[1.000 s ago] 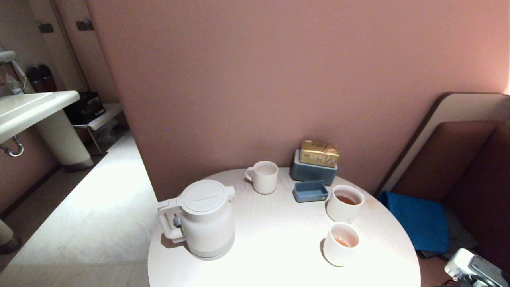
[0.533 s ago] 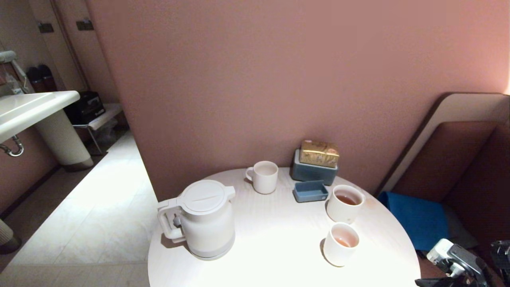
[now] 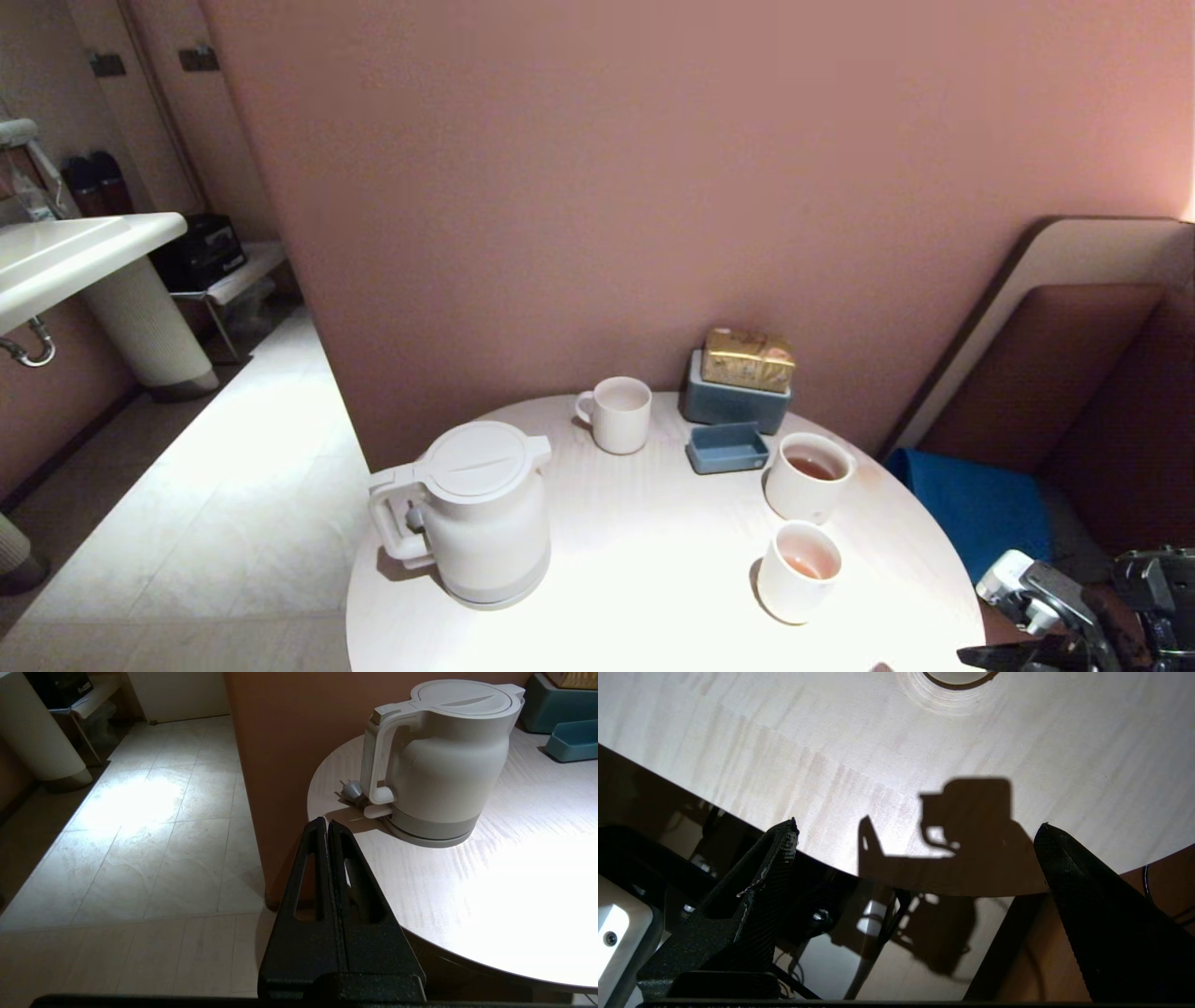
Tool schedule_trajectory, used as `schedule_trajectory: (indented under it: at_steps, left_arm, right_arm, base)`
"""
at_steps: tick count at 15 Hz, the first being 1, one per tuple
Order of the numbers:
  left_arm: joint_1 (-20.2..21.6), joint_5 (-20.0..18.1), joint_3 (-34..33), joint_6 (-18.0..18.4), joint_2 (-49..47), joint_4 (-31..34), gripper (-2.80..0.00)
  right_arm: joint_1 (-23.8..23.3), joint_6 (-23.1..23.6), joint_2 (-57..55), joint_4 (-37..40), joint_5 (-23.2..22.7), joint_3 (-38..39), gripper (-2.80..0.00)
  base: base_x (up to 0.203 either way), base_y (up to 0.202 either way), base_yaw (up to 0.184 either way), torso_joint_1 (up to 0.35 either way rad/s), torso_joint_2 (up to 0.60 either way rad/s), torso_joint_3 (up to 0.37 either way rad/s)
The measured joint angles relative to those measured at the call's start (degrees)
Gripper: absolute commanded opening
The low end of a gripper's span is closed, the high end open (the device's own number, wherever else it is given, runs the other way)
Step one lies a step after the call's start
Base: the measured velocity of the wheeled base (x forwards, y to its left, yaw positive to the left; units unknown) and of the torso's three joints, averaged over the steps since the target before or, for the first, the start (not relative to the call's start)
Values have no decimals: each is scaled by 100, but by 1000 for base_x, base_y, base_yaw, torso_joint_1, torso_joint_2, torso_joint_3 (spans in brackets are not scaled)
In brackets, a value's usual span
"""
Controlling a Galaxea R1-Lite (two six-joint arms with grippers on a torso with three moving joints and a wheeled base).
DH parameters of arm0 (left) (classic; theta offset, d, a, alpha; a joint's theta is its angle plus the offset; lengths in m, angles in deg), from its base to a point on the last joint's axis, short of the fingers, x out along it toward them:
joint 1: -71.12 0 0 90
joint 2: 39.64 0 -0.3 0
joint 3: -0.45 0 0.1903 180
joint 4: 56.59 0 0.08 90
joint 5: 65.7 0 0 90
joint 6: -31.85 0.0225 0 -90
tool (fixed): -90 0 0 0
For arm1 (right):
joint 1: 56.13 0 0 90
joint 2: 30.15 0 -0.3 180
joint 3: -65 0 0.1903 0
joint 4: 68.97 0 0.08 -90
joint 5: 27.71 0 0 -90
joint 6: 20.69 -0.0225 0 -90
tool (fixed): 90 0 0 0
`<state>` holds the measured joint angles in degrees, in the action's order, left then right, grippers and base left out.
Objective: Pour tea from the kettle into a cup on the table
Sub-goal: Pick up the cup
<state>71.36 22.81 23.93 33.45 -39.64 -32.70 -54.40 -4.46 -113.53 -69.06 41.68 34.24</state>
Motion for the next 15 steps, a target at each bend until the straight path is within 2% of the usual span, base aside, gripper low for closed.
schedule_trajectory:
  at_steps: [4, 8, 13, 14, 15]
  left_arm:
    - [0, 1, 0, 0, 0, 0, -280]
    - [0, 0, -1, -2, 0, 2, -280]
    - [0, 1, -1, -3, 0, 0, -280]
    - [0, 1, -1, -2, 0, -1, -280]
    - [0, 1, -1, -4, 0, -1, -280]
  right_arm:
    - [0, 2, -583, -467, -20, 12, 0]
    - [39, 2, -1260, -1316, -73, 75, 0]
    - [87, 15, -1493, -1411, -320, 71, 0]
    - [88, 15, -1531, -1421, -326, 59, -280]
    - [88, 17, -1585, -1437, -334, 46, -280]
  base:
    - [0, 0, 0, 0, 0, 0]
    - [0, 0, 0, 0, 0, 0]
    - [0, 0, 0, 0, 0, 0]
    - [0, 0, 0, 0, 0, 0]
    - [0, 0, 0, 0, 0, 0]
